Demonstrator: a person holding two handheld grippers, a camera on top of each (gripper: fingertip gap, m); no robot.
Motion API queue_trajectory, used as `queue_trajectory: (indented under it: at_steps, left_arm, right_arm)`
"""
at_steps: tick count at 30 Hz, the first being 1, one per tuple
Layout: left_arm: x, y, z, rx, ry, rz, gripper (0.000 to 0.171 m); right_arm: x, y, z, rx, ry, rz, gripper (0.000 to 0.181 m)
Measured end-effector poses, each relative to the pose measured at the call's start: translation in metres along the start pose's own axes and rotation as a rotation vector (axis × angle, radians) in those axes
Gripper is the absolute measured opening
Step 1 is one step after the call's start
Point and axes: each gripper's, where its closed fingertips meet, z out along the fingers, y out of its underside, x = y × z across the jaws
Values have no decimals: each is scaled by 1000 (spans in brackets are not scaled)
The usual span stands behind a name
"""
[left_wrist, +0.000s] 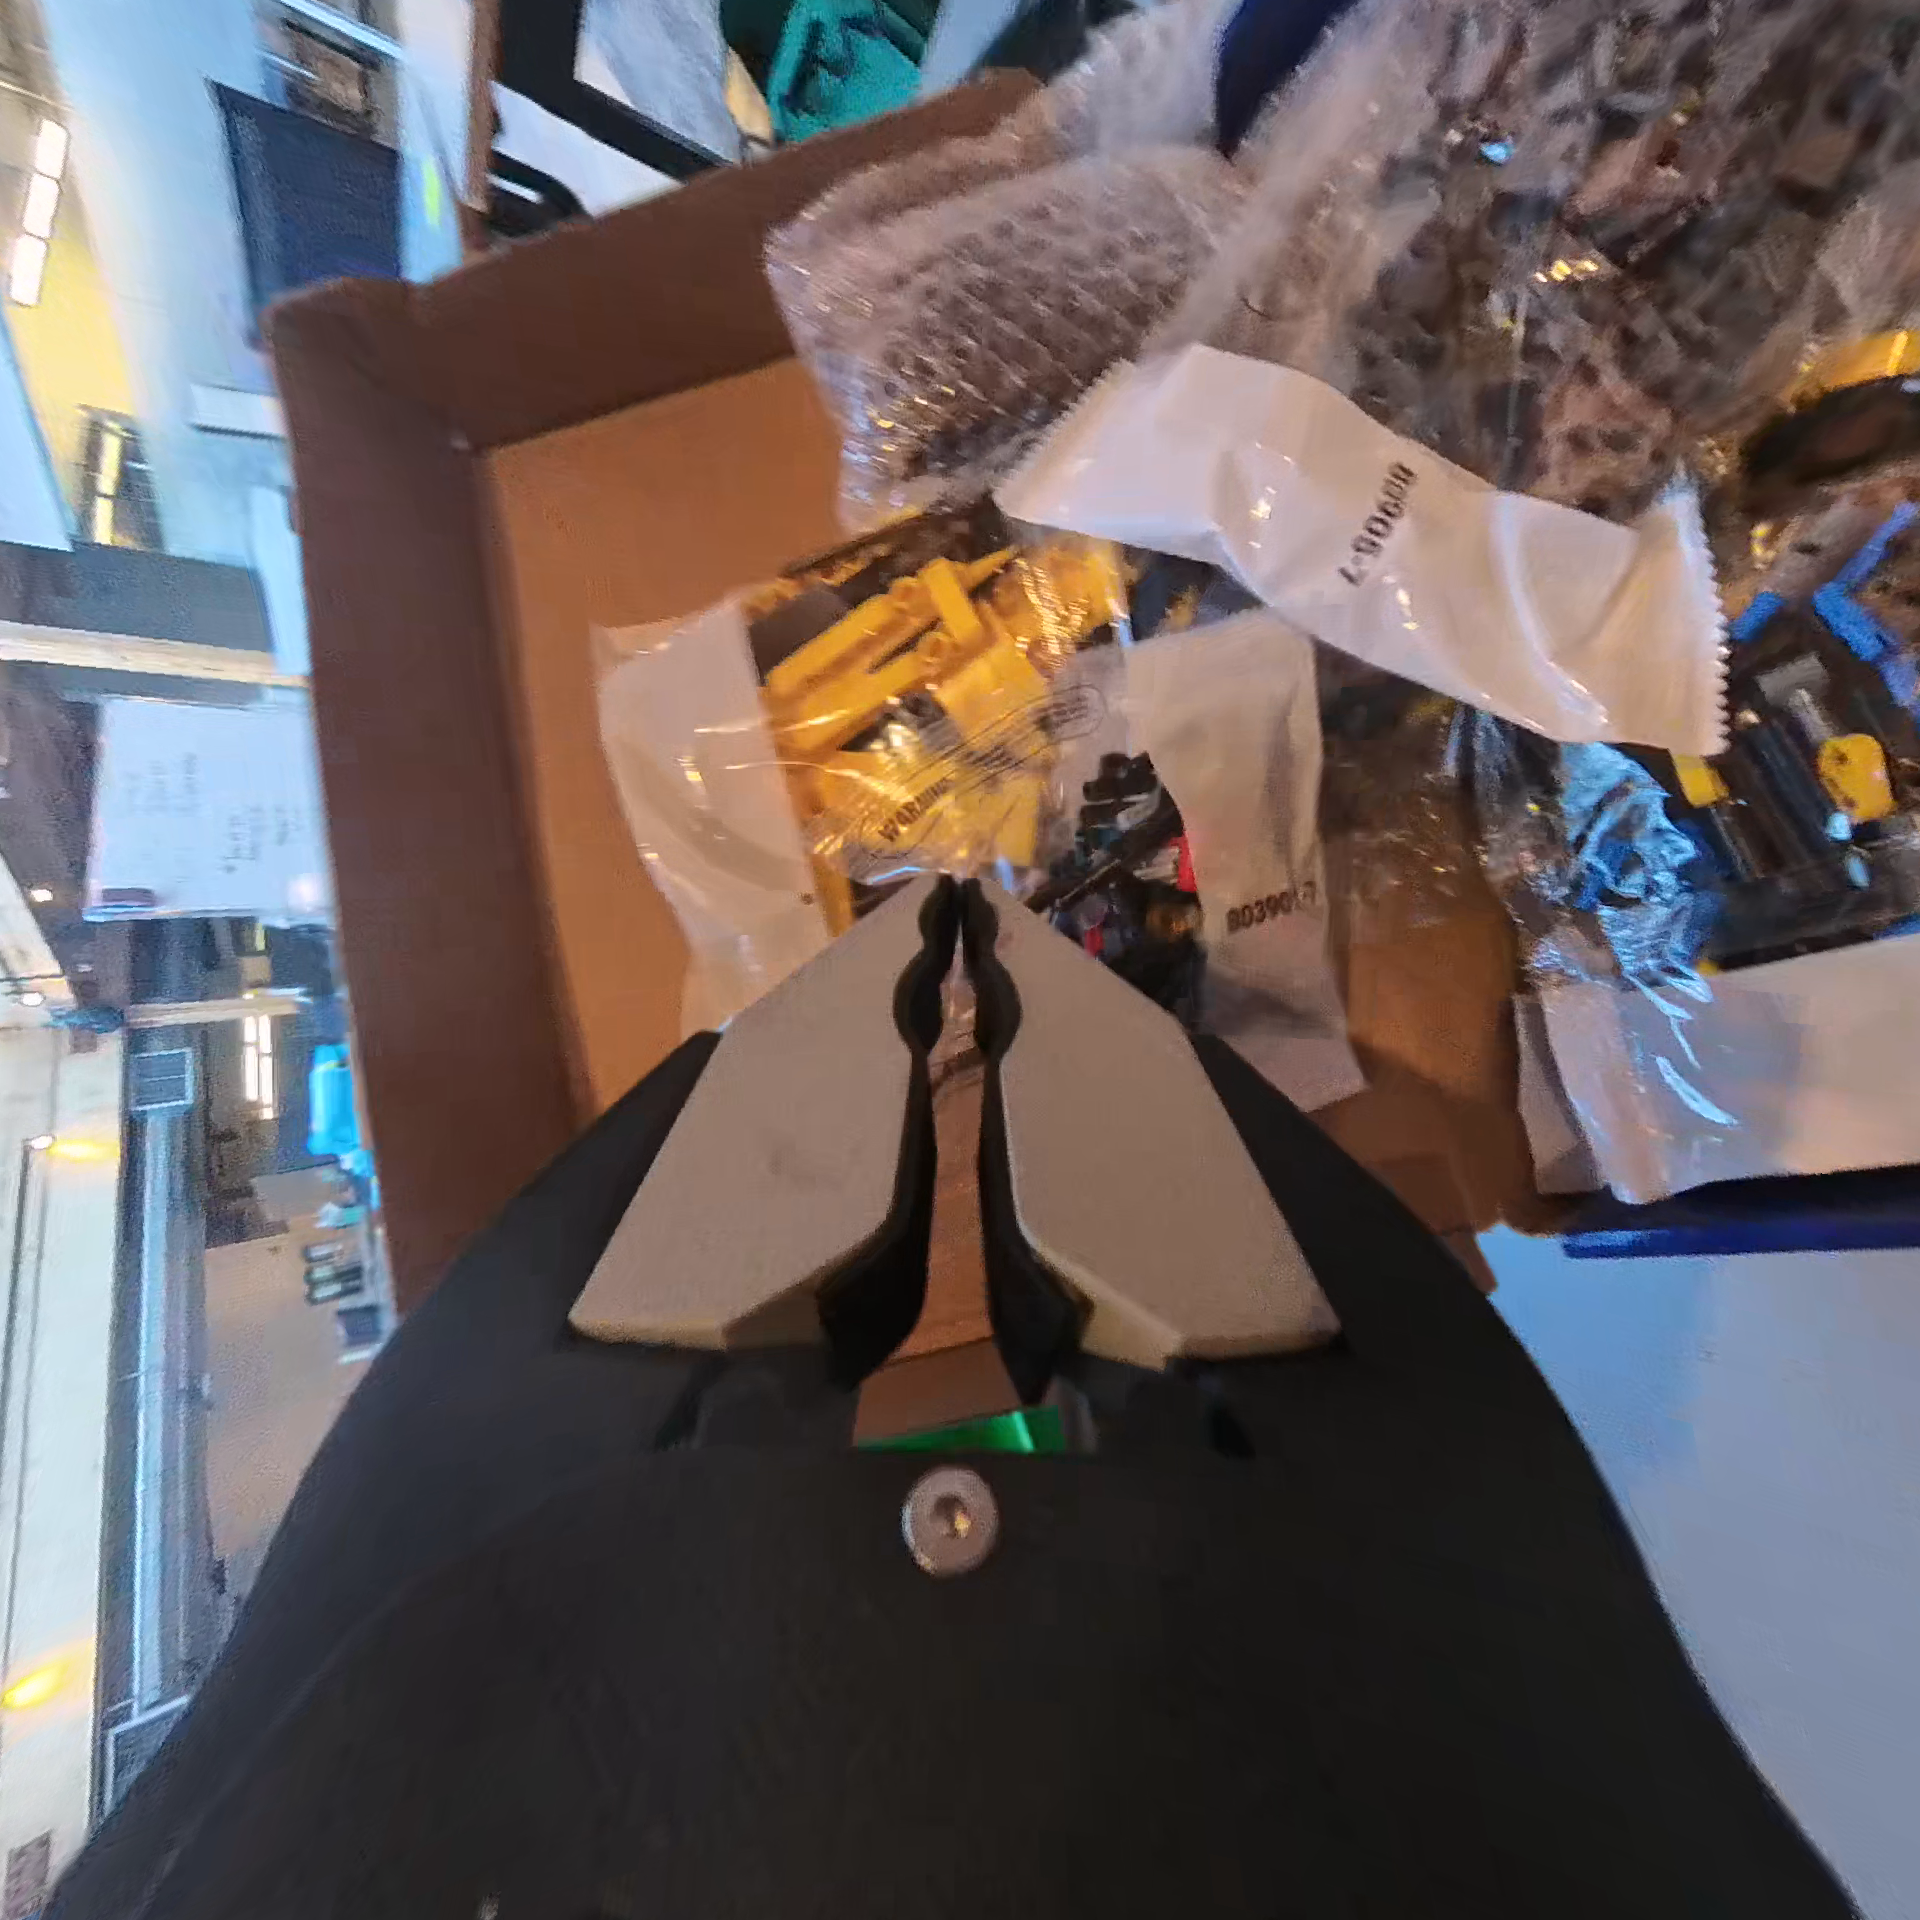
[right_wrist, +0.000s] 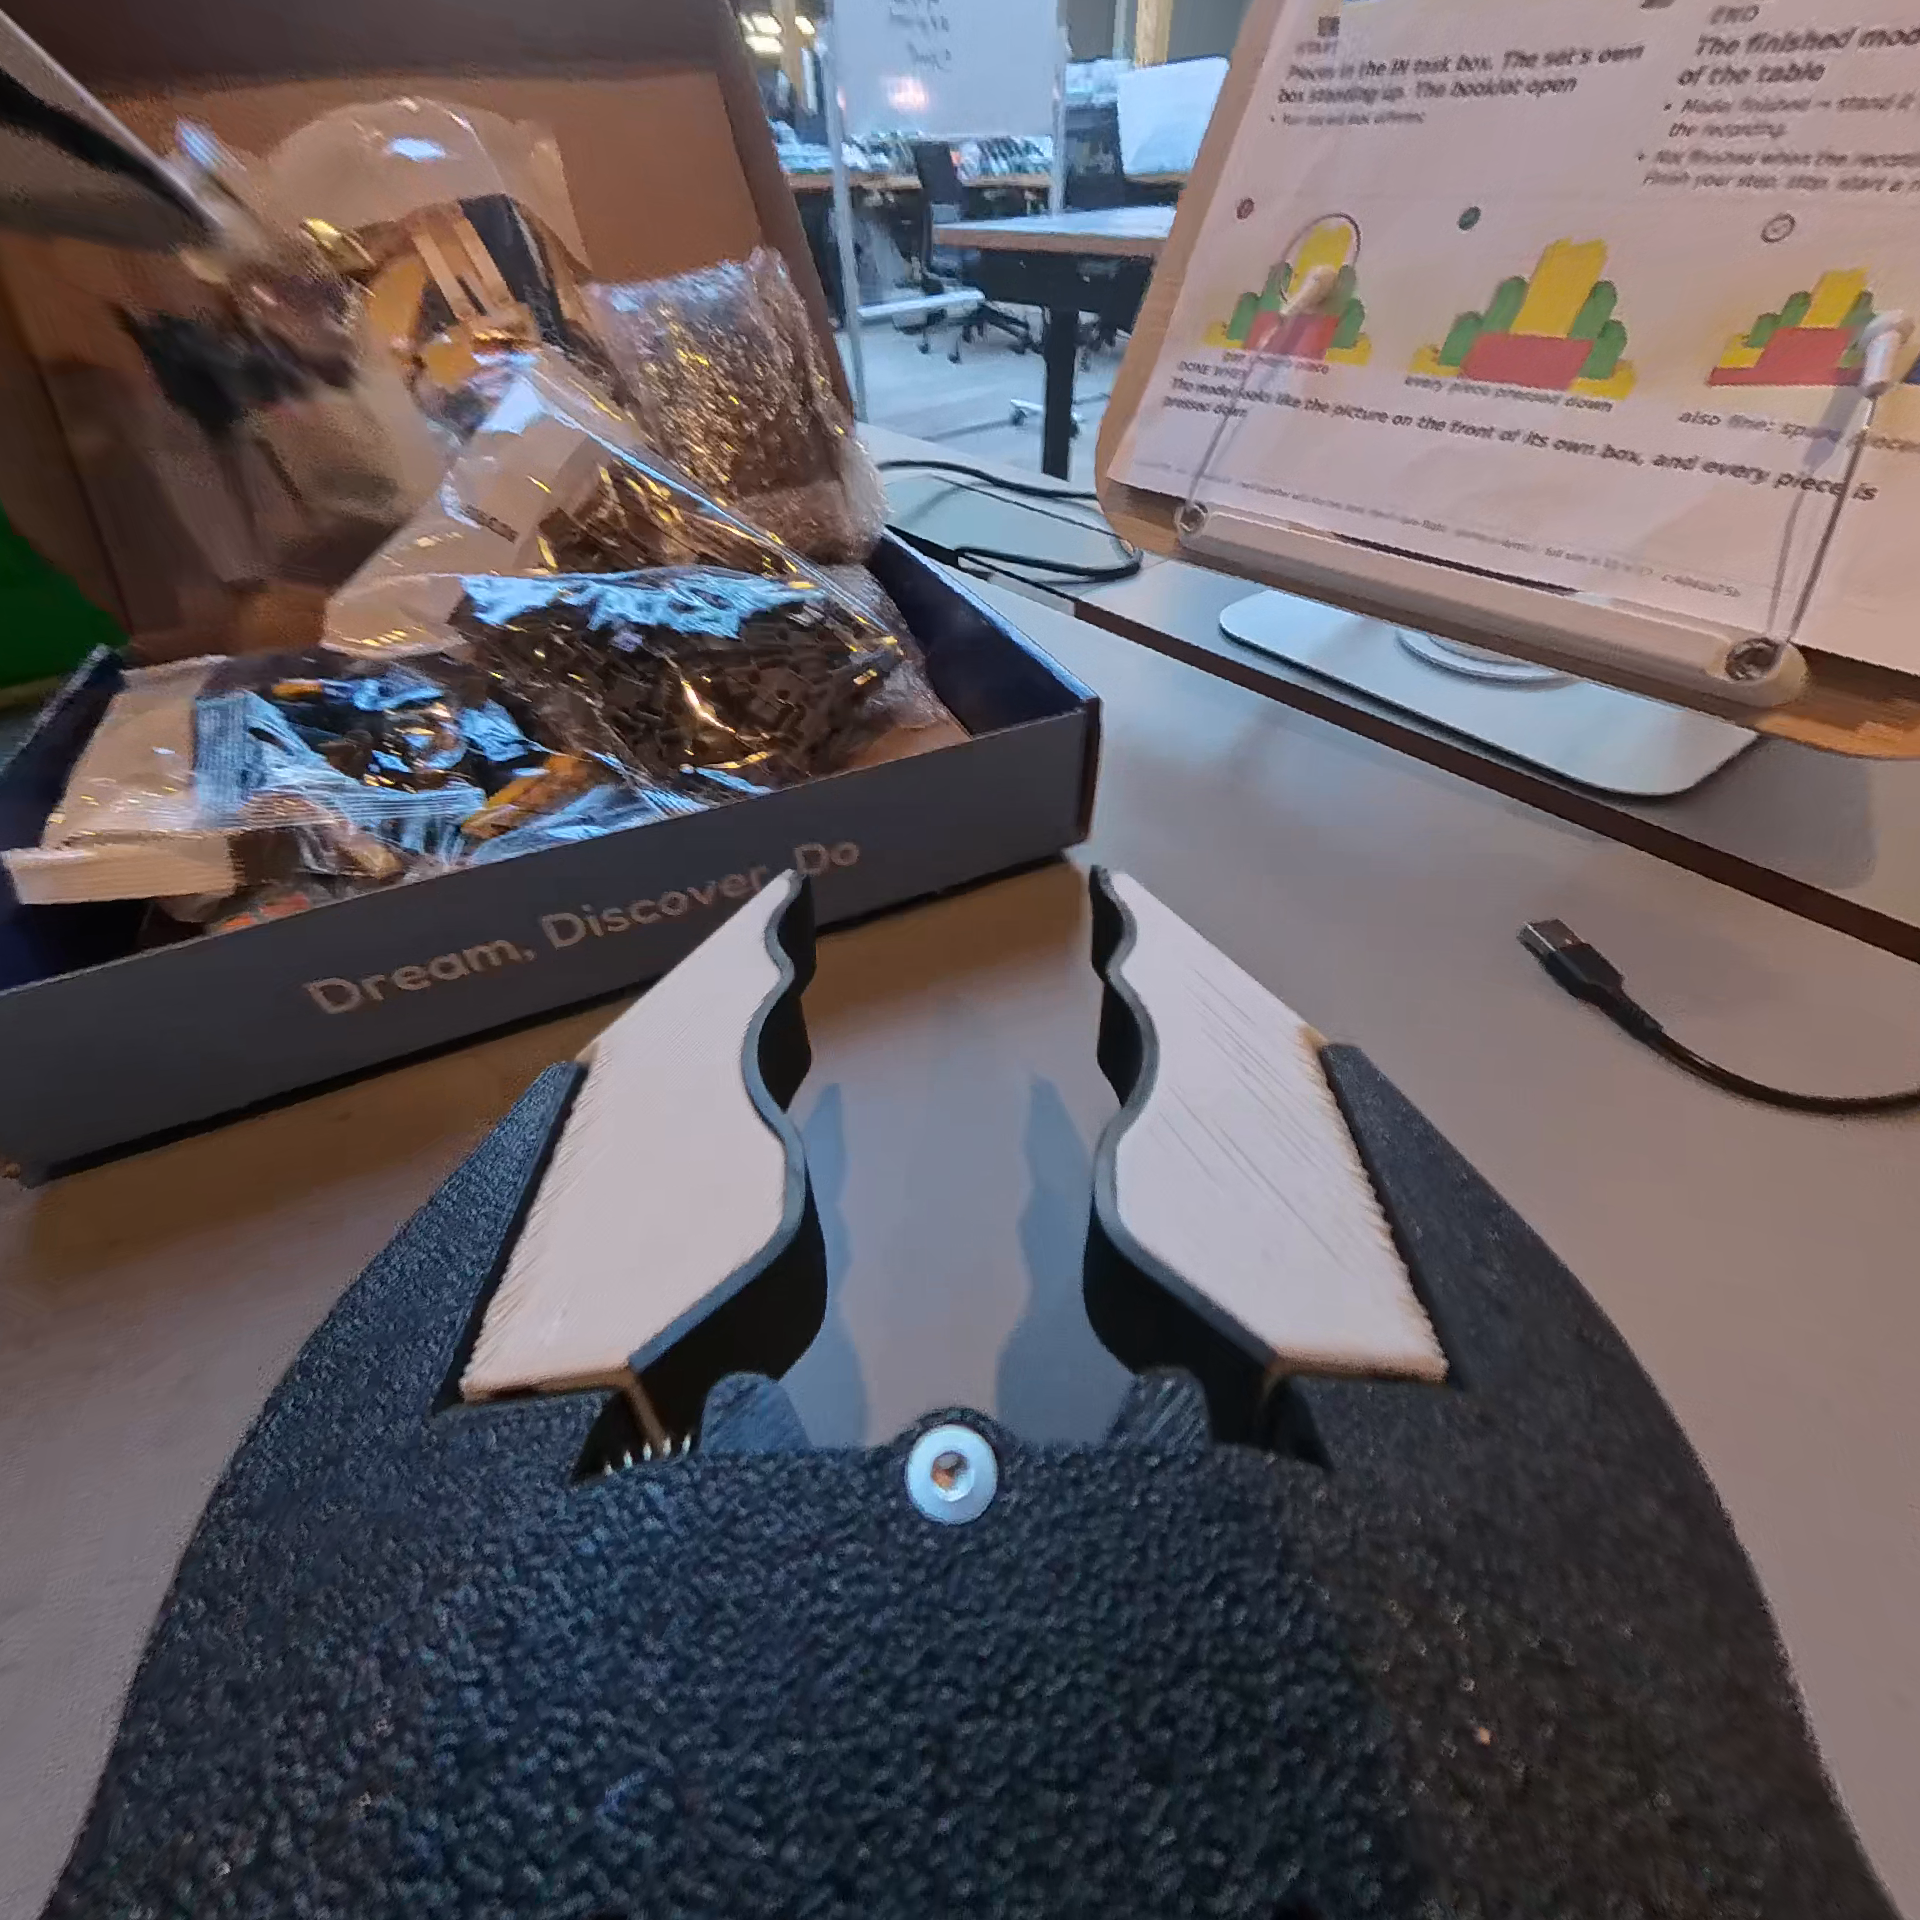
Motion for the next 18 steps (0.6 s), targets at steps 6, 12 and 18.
queue_trajectory:
  at_steps: [6, 12, 18]
  left_arm:
    - [-36, -11, -38, 126, -180, -25, 0]
    - [-41, -42, -88, 387, -215, -117, 0]
    - [12, -125, -126, 644, -8, -128, 0]
  right_arm:
    - [68, -6, -43, -85, 348, -110, 45]
    - [124, -4, -97, -31, 500, 39, 44]
    - [126, 6, -93, -44, 484, 100, 44]
